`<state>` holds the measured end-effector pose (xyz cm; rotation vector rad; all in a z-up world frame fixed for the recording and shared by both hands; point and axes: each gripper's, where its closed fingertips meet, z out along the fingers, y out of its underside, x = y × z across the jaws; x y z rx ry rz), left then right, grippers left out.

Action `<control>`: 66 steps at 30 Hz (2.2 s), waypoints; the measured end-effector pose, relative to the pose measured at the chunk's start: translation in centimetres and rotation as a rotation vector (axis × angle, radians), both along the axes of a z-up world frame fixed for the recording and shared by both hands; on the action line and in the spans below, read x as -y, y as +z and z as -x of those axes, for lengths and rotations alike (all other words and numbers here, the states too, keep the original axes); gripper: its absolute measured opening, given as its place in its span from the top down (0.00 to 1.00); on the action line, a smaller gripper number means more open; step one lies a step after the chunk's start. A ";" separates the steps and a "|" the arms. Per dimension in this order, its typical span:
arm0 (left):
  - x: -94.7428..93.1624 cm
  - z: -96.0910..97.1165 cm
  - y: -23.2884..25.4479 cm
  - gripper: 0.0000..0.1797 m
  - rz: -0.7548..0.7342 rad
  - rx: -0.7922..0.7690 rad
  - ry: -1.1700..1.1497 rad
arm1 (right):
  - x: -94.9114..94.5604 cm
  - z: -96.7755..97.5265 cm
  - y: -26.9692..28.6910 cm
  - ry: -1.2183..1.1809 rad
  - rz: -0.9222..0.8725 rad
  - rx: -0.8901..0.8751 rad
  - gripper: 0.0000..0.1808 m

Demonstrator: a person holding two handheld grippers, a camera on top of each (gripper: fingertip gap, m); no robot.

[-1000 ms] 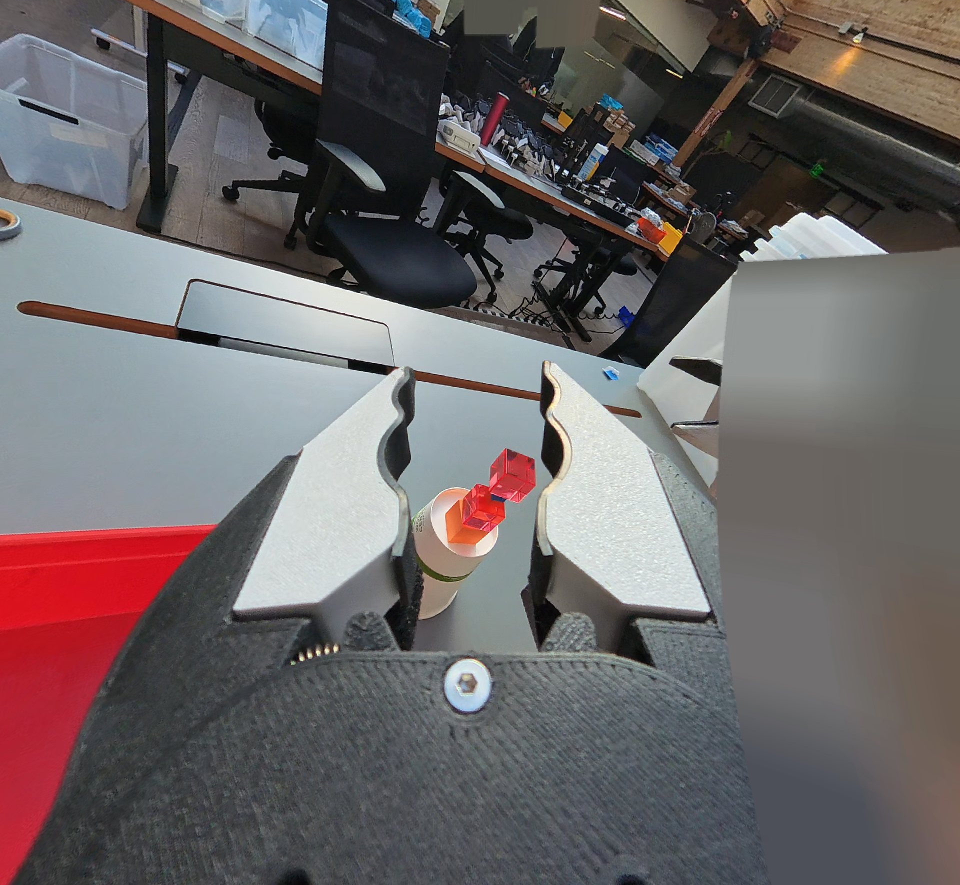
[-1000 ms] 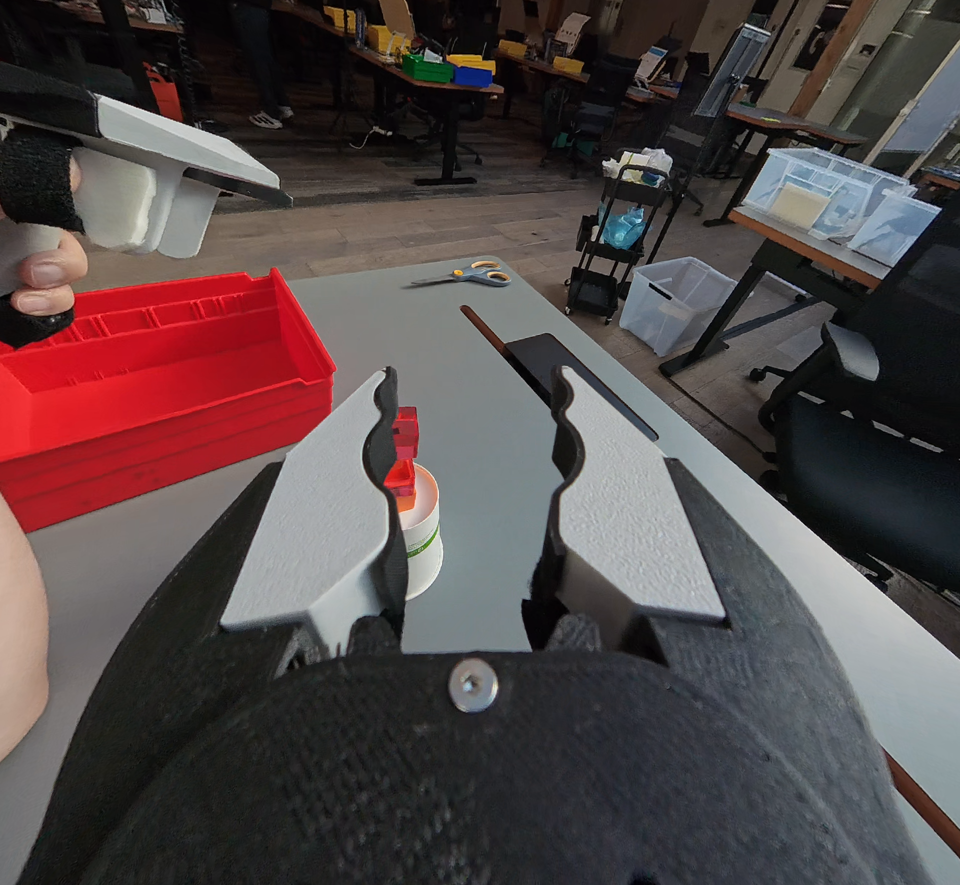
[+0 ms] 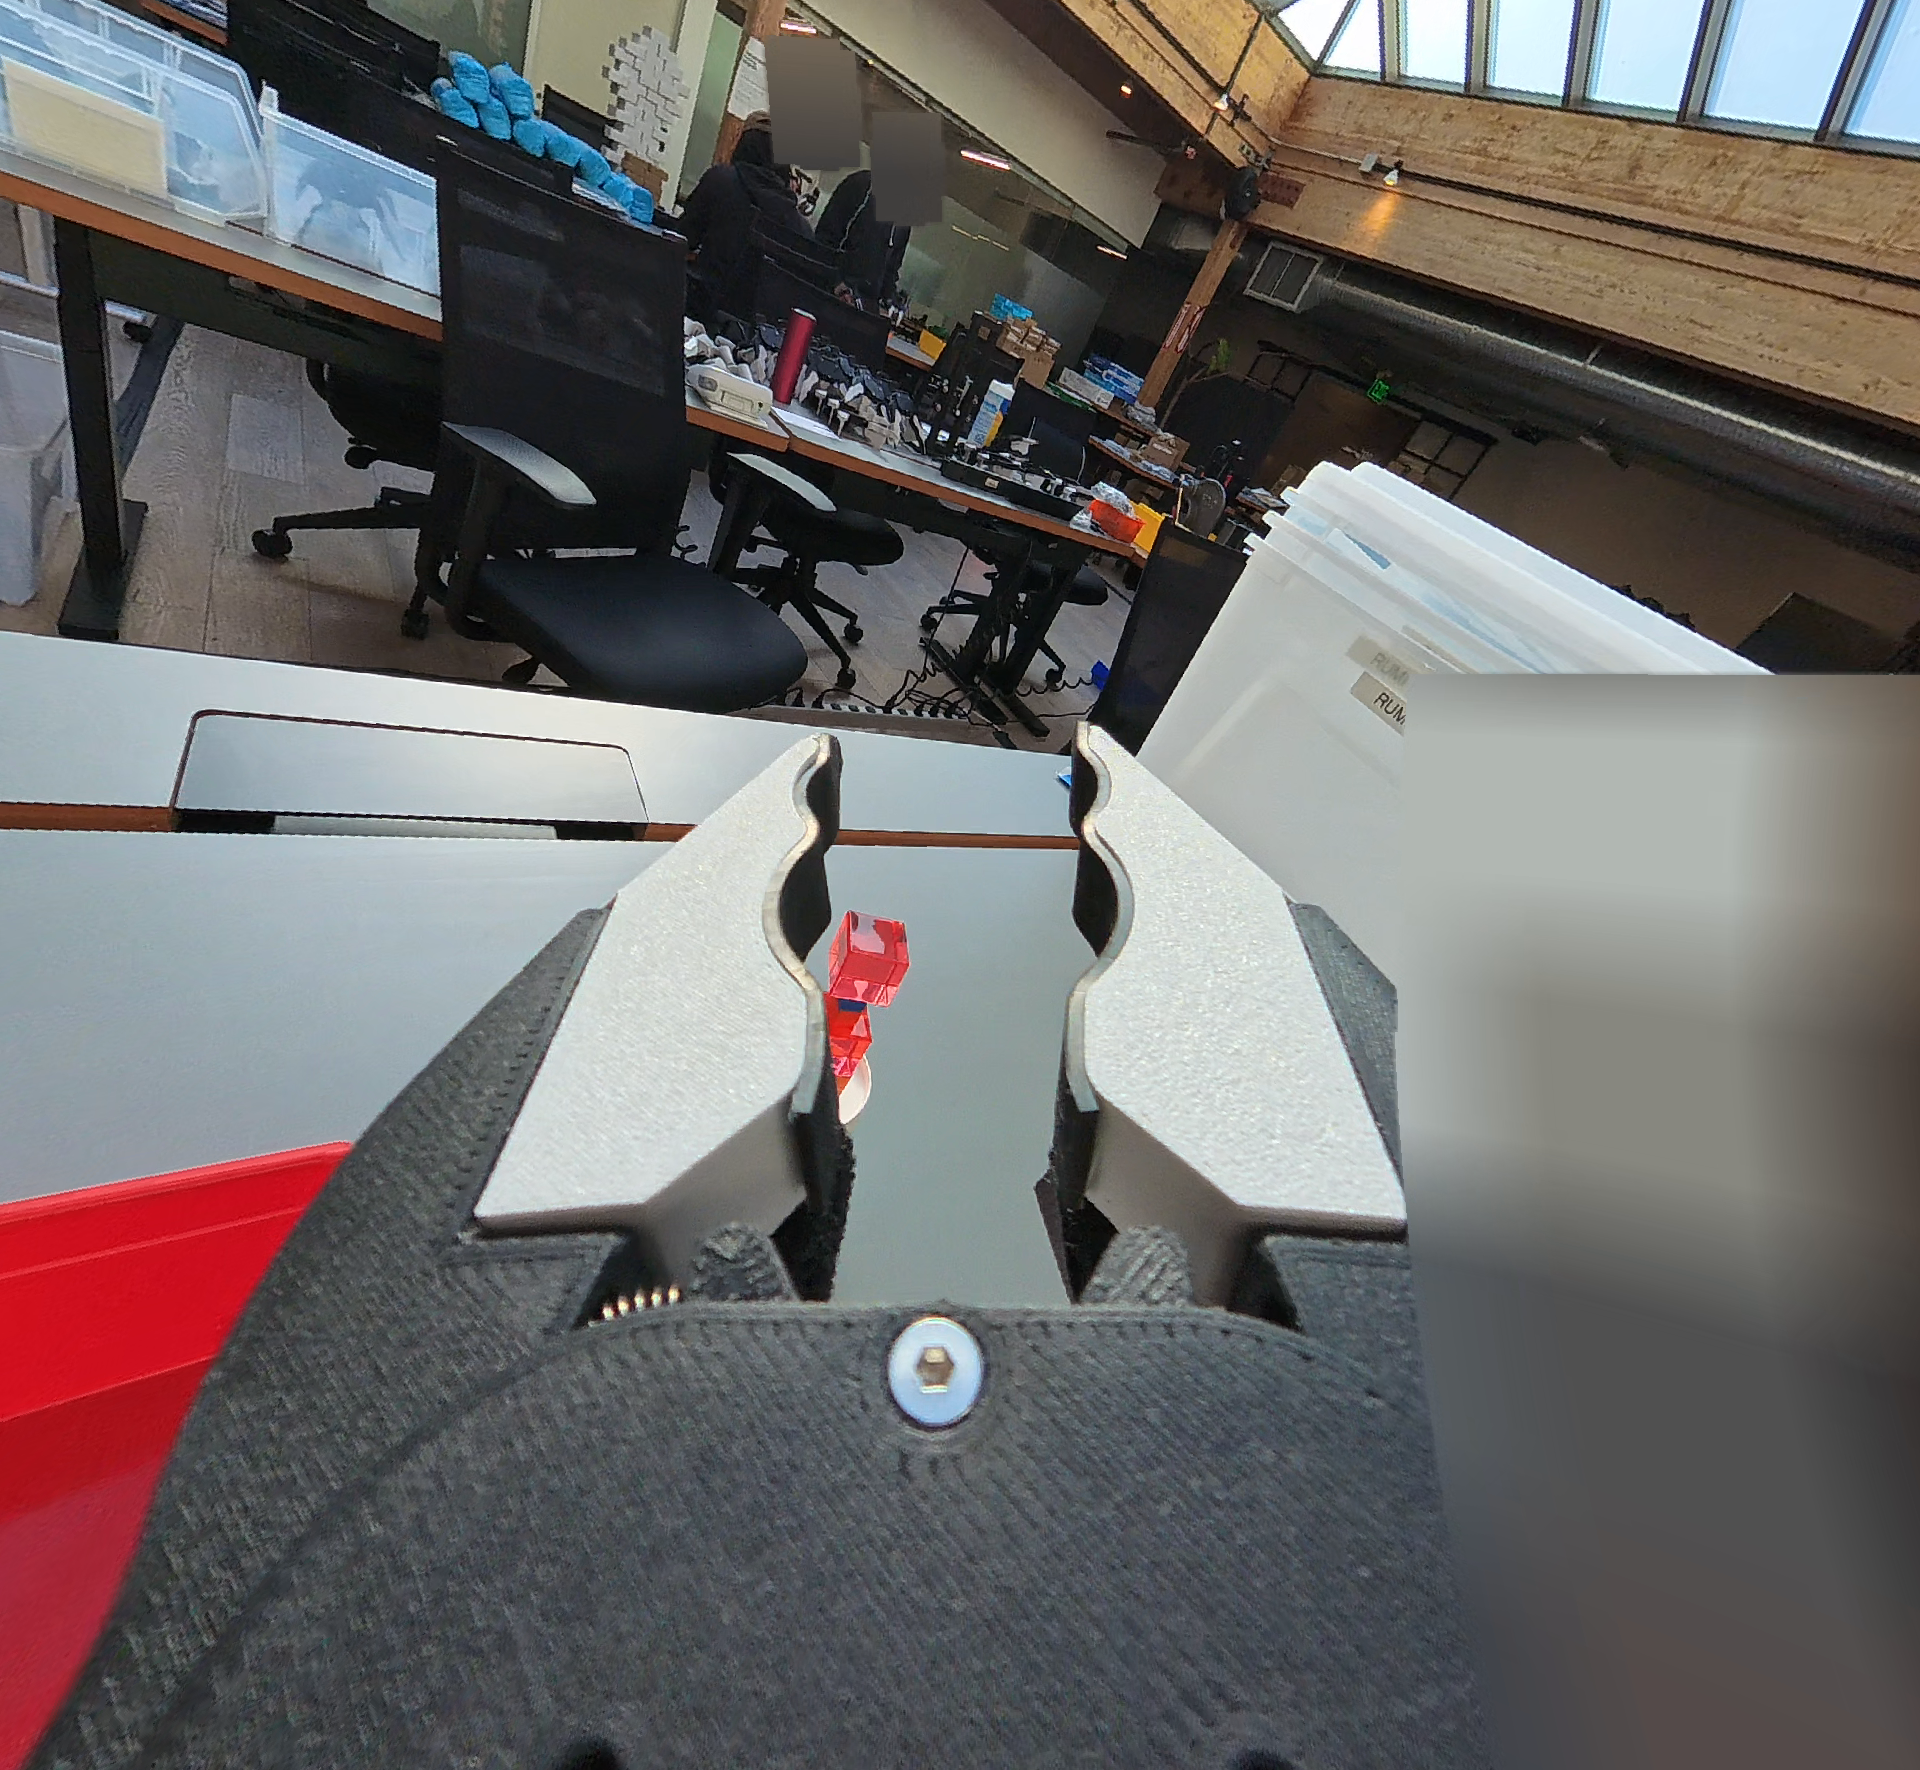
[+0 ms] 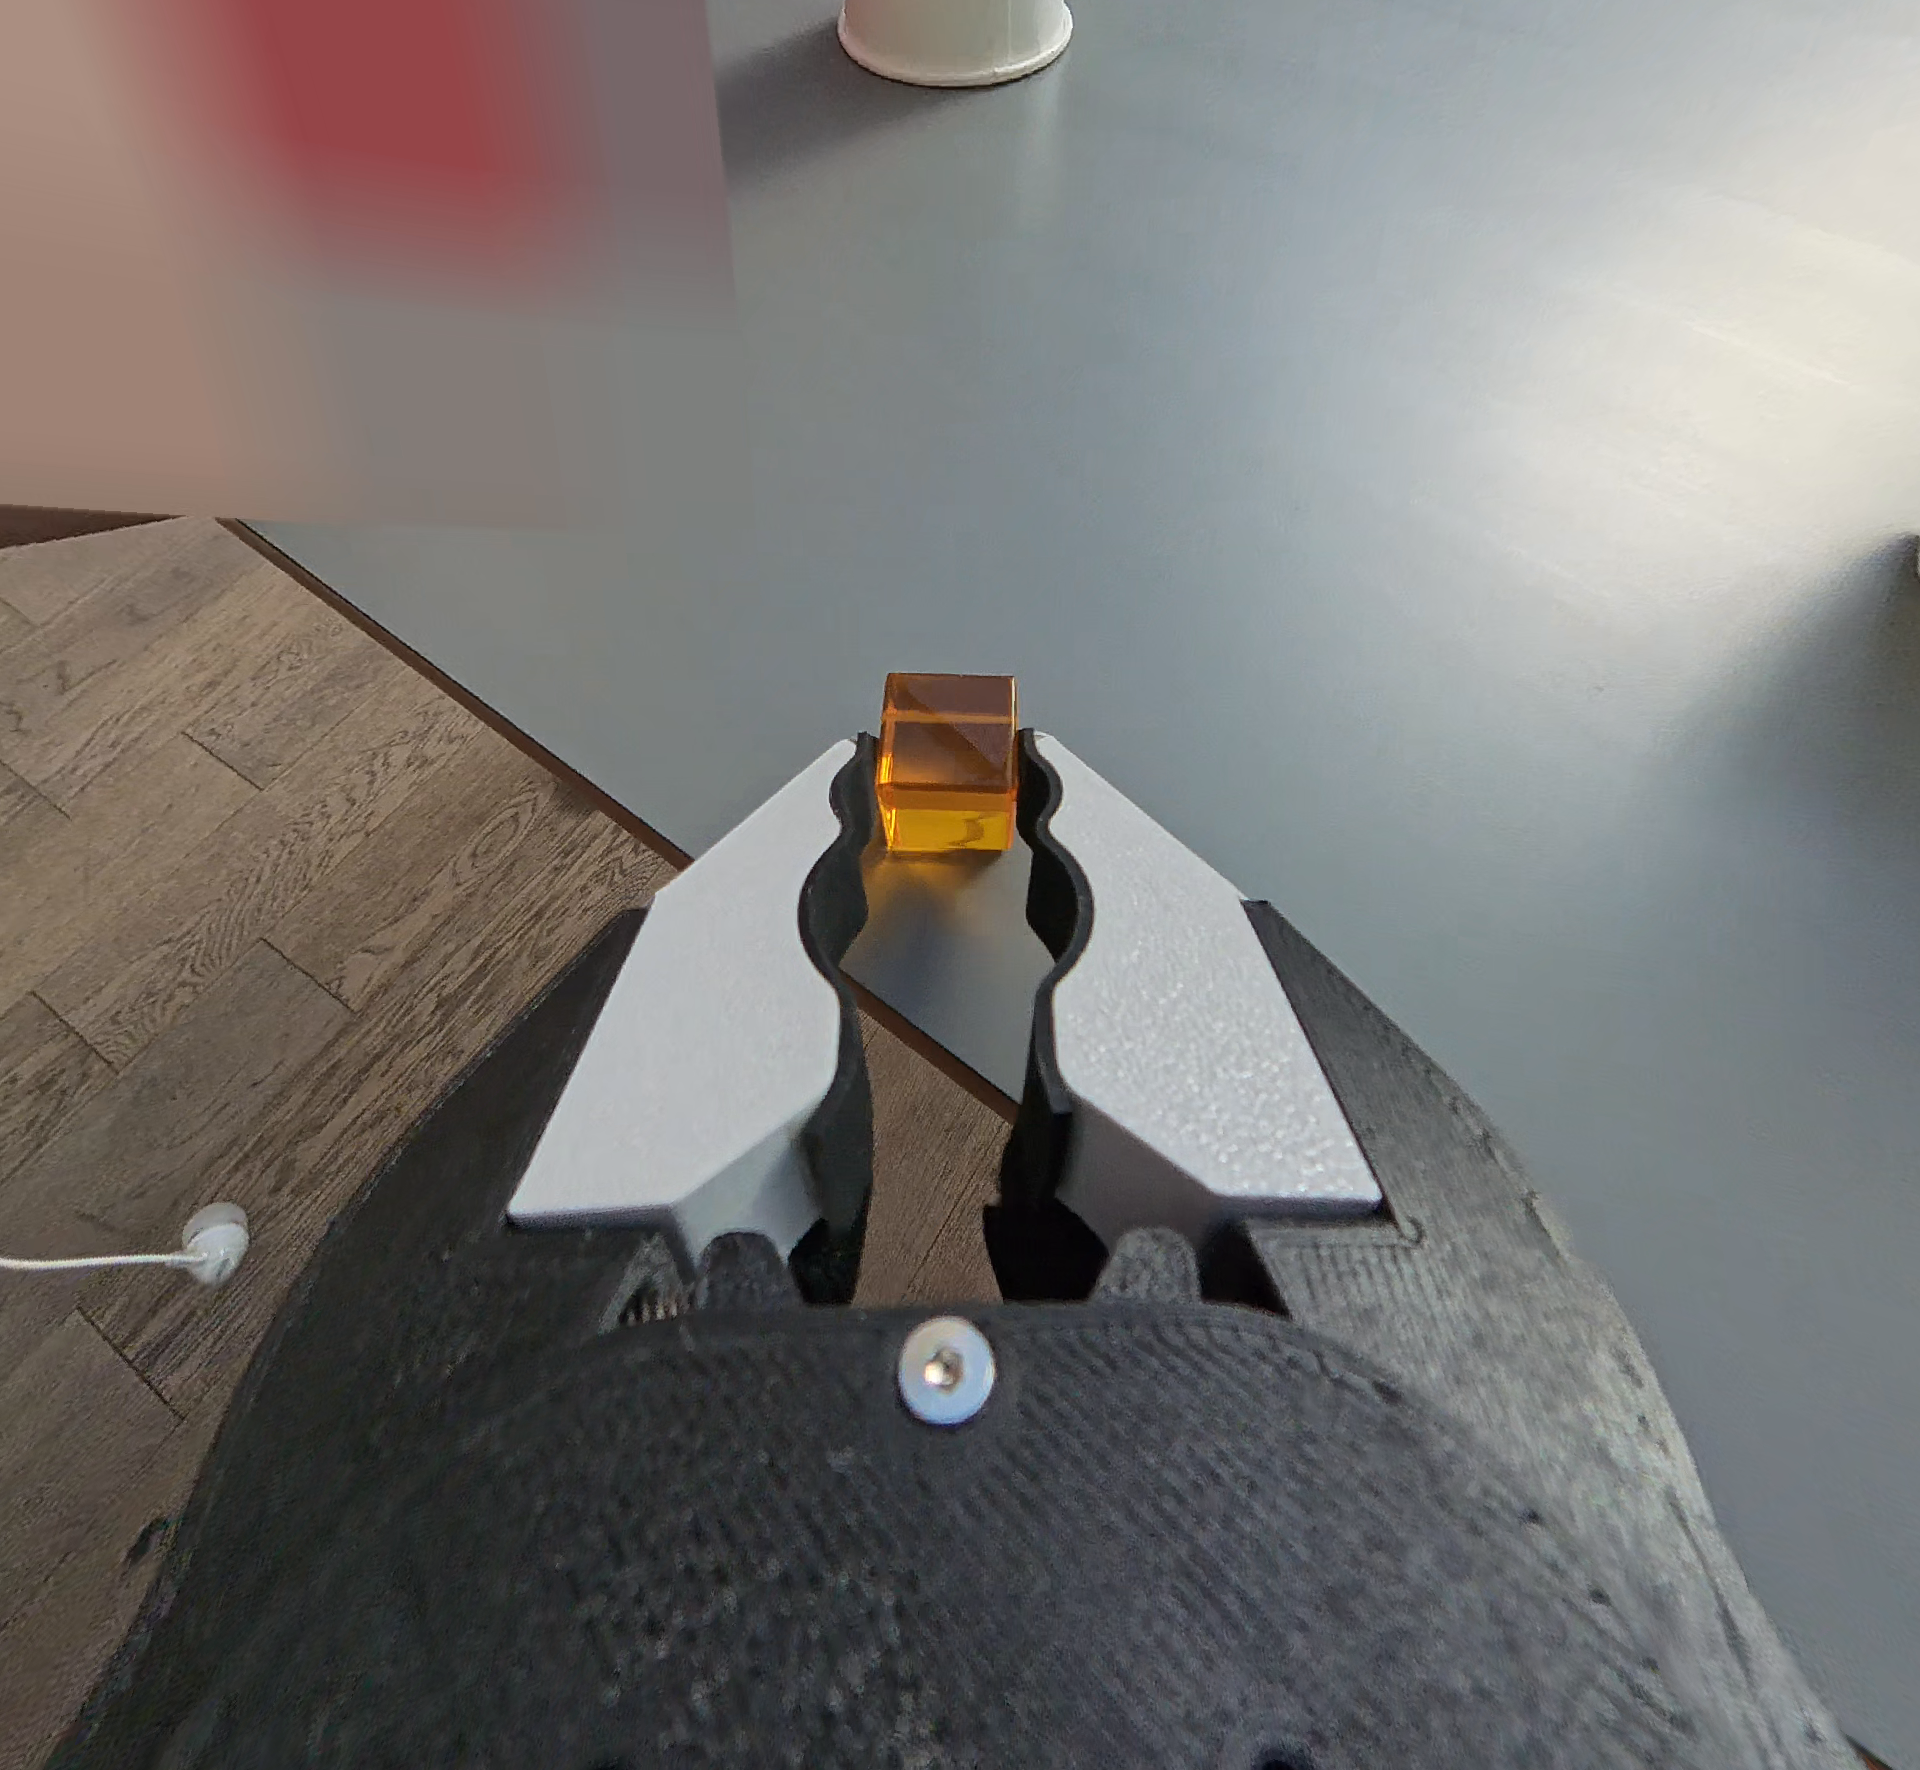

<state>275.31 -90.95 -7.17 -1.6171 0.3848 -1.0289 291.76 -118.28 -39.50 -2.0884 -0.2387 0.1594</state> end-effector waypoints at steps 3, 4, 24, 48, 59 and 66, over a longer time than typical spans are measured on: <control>-0.1 0.5 -0.1 0.77 0.002 0.003 0.006 | -1.5 0.3 1.7 0.074 -0.012 0.020 0.87; -0.2 0.7 -0.1 0.77 0.005 0.006 0.010 | -2.7 0.5 2.8 0.113 -0.031 0.032 0.87; -1.2 1.3 -0.5 0.78 0.018 -0.026 0.100 | -28.8 6.7 22.1 0.516 -0.104 -0.163 0.86; -3.1 0.8 -2.0 0.78 0.081 -0.047 0.108 | -31.8 8.6 20.2 0.614 -0.003 -0.030 0.86; -2.9 0.7 -1.8 0.78 0.070 -0.047 0.107 | -32.0 8.3 19.8 0.612 0.012 -0.058 0.86; -3.0 0.6 -1.9 0.78 0.073 -0.049 0.106 | -31.9 8.4 19.8 0.617 0.015 -0.058 0.86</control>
